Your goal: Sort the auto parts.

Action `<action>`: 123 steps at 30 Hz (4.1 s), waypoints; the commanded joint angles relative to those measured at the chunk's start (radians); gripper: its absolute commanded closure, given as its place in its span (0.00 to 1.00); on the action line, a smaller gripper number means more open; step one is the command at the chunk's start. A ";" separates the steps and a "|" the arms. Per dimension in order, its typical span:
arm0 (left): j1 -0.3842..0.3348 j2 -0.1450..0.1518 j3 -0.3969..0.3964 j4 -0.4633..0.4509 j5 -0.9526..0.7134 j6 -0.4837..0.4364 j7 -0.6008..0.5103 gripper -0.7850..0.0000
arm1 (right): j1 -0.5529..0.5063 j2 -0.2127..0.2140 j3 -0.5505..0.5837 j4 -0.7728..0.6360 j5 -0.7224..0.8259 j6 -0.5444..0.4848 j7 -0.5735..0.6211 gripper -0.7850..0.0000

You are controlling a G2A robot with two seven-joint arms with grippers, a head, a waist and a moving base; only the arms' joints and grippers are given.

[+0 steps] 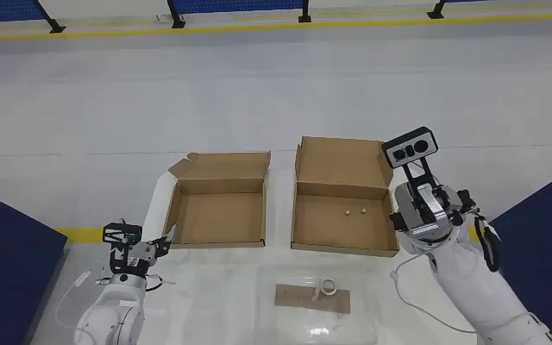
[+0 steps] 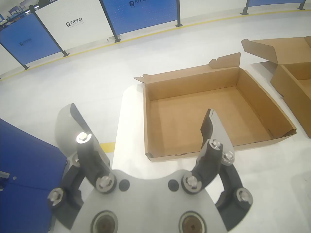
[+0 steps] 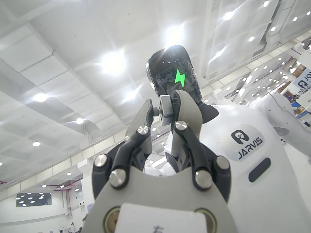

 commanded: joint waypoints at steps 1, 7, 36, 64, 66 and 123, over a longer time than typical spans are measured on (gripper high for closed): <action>0.000 0.000 0.000 0.000 0.000 0.000 0.000 0.00 | -0.004 -0.001 0.010 0.000 -0.039 0.004 -0.005 1.00; 0.000 0.000 0.000 0.000 0.000 0.000 0.000 0.00 | -0.015 -0.008 0.041 -0.001 -0.118 0.015 -0.011 1.00; 0.000 0.000 0.000 0.000 0.000 0.000 0.000 0.00 | -0.071 -0.064 0.148 -0.047 -0.112 0.073 0.017 1.00; 0.000 0.000 0.000 0.000 0.000 0.000 0.000 0.00 | -0.105 -0.109 0.184 -0.063 -0.010 0.106 0.028 1.00; 0.000 0.000 0.000 0.000 0.000 0.000 0.000 0.00 | -0.105 -0.109 0.184 -0.063 -0.010 0.106 0.028 1.00; 0.000 0.000 0.000 0.000 0.000 0.000 0.000 0.00 | -0.327 -0.020 0.607 -0.066 -1.261 0.337 -0.146 1.00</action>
